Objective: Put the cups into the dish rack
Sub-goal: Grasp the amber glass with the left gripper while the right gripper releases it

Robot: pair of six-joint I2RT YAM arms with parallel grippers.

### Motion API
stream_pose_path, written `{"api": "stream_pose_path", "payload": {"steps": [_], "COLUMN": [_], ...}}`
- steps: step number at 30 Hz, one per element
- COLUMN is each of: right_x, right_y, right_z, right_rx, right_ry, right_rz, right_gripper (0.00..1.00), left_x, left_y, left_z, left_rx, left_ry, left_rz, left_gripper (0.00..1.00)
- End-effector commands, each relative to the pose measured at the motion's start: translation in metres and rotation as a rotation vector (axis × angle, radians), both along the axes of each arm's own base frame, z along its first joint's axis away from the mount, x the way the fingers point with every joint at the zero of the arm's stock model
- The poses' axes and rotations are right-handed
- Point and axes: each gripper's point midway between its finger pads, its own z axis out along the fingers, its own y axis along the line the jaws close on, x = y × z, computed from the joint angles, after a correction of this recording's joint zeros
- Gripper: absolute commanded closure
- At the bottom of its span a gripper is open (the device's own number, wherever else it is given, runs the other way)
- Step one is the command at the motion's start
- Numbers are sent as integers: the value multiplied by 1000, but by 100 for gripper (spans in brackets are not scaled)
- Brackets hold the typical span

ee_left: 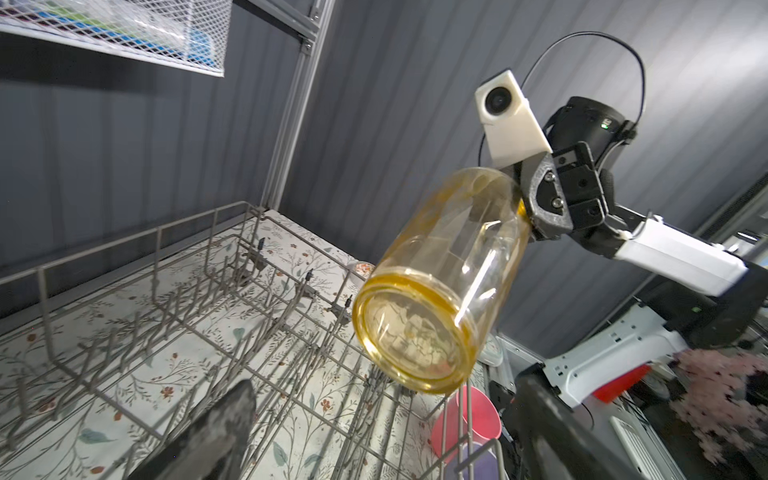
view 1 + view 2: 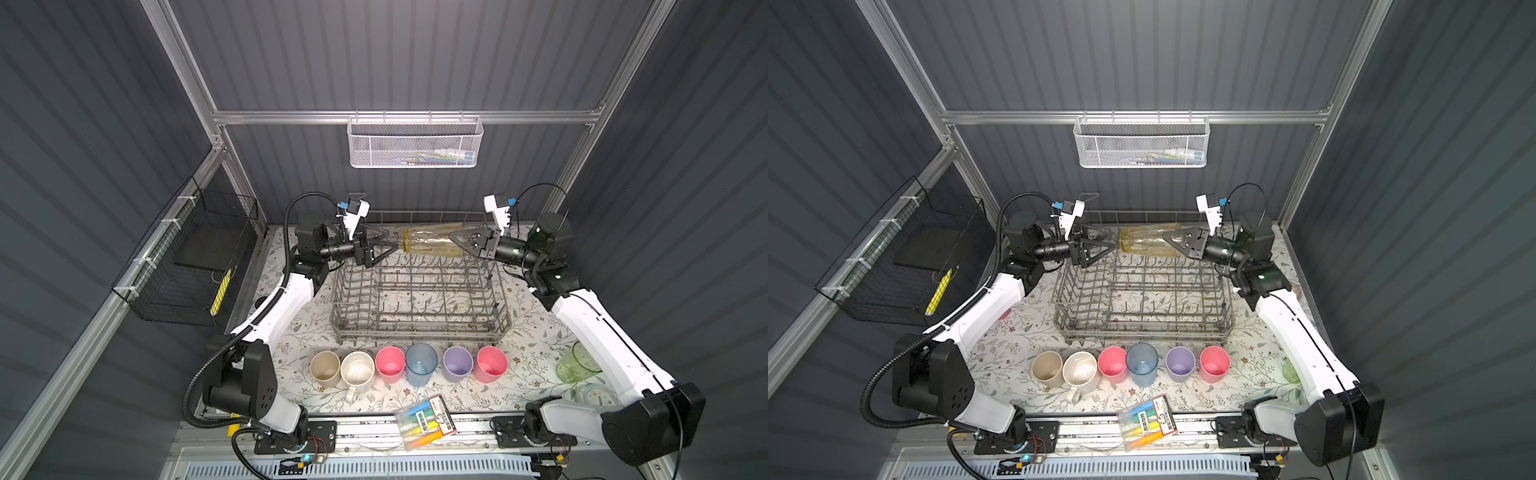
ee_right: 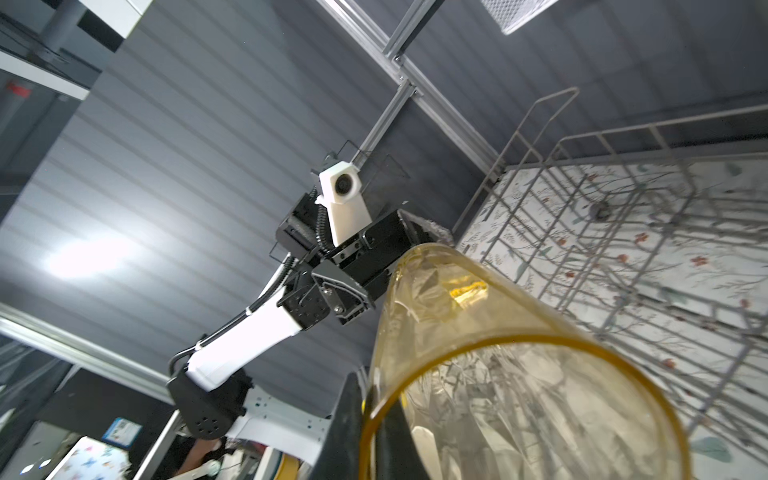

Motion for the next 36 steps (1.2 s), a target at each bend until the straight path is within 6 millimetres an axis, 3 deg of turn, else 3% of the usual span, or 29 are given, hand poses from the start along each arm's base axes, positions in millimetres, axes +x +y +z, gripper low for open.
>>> {"api": "stream_pose_path", "payload": {"steps": [1, 17, 26, 31, 36], "right_x": [-17, -12, -10, -9, -7], "right_y": [6, 18, 25, 25, 26], "right_z": [16, 8, 2, 1, -1], "right_rx": [60, 123, 129, 136, 136], "right_ry": [-64, -33, -16, -12, -1], "right_rz": [118, 196, 220, 223, 224], "right_gripper": [100, 100, 100, 100, 100], "left_x": [-18, -45, -50, -49, -49], "left_y": [-8, -34, -37, -39, -39], "left_z": [15, 17, 20, 18, 20], "left_rx": [-24, -42, -76, -83, -105], "left_ry": [-52, -90, -106, -96, -95], "left_rz": [-130, -268, -288, -298, -295], "left_gripper": [3, 6, 17, 29, 50]}}
